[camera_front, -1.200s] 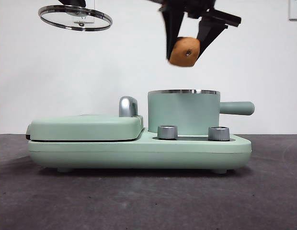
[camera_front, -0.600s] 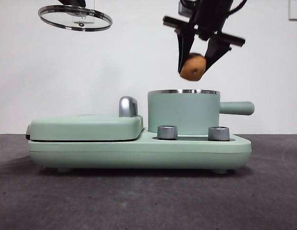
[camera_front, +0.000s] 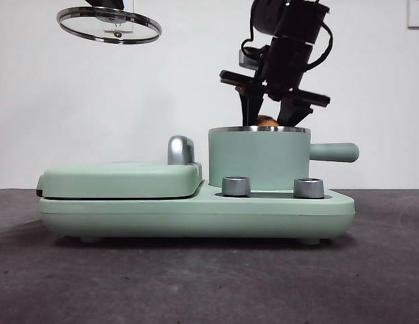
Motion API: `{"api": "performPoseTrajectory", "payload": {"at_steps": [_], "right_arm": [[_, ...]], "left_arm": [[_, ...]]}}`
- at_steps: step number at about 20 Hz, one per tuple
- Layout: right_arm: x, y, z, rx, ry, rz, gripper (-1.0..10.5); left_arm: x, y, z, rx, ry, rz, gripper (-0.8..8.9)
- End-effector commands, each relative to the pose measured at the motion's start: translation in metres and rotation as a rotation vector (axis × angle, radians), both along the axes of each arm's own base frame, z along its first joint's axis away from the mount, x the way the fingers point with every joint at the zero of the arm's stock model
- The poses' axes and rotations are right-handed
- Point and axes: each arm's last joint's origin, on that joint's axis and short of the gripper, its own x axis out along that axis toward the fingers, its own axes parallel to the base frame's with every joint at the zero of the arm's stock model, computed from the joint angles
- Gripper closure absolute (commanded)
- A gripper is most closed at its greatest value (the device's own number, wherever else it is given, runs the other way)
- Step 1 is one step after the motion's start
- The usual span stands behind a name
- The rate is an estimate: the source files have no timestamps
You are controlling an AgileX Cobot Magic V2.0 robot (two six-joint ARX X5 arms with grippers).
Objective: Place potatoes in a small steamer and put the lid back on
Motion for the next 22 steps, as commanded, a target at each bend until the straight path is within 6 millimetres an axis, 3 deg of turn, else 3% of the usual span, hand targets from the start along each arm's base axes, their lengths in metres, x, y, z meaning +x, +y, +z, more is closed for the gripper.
{"api": "performPoseTrajectory", "payload": {"at_steps": [1, 2, 6, 12, 17, 22], "right_arm": [[0.005, 0.006, -0.008, 0.018, 0.027, 0.030, 9.3], [0.005, 0.006, -0.008, 0.017, 0.027, 0.030, 9.1], [0.006, 0.007, 0.002, 0.029, -0.005, 0.032, 6.1], [-0.009, -0.002, 0.068, -0.043, -0.032, 0.027, 6.1], [-0.051, -0.018, 0.119, -0.101, -0.076, 0.029, 6.1], [-0.112, -0.042, 0.167, -0.192, -0.176, 0.031, 6.1]], "left_arm": [[-0.002, -0.001, 0.012, -0.017, -0.054, -0.011, 8.05], [-0.002, -0.001, 0.012, -0.017, -0.054, -0.011, 8.05], [-0.002, -0.001, 0.011, -0.015, -0.050, -0.011, 8.05], [-0.003, -0.001, 0.010, -0.012, -0.033, -0.012, 8.05], [-0.005, -0.005, 0.009, -0.011, -0.028, -0.026, 8.05], [-0.010, -0.018, 0.009, -0.014, -0.027, -0.065, 8.05]]}}
